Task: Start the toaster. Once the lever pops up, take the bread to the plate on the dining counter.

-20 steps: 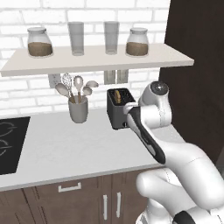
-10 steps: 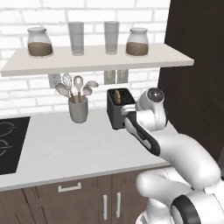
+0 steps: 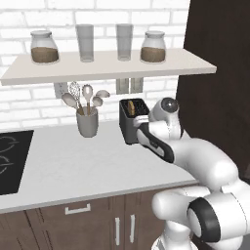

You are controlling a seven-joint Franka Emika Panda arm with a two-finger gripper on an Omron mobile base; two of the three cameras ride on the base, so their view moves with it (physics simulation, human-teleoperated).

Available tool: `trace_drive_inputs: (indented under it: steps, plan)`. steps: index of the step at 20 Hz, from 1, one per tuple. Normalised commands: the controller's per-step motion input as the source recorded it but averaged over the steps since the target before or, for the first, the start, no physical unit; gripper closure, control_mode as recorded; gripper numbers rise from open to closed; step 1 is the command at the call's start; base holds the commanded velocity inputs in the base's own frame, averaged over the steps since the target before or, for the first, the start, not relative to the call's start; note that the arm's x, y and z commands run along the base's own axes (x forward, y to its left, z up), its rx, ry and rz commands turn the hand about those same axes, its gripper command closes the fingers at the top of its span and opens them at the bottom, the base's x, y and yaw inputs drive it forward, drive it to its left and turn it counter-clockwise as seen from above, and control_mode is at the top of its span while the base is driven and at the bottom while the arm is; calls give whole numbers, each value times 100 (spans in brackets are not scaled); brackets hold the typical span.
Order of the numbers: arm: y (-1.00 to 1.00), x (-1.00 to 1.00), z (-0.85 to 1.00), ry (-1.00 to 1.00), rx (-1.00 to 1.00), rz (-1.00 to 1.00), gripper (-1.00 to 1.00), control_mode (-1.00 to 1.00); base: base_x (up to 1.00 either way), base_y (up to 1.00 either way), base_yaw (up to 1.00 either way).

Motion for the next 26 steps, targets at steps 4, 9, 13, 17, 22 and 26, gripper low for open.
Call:
trace_drive_inputs:
  steps: [4, 9, 13, 17, 22, 26]
  plan:
    - [0, 35, -29, 0, 0, 0, -100, -100, 0, 0, 0]
    - [1, 37, -19, 0, 0, 0, -100, -100, 0, 0, 0]
    - [3, 41, -17, 1, 0, 0, -100, -100, 0, 0, 0]
    - [11, 29, -15, 4, 0, 0, -100, -100, 0, 0, 0]
    - [17, 31, -14, 3, 0, 0, -100, -100, 0, 0, 0]
    - [0, 39, -3, 0, 0, 0, -100, -100, 0, 0, 0]
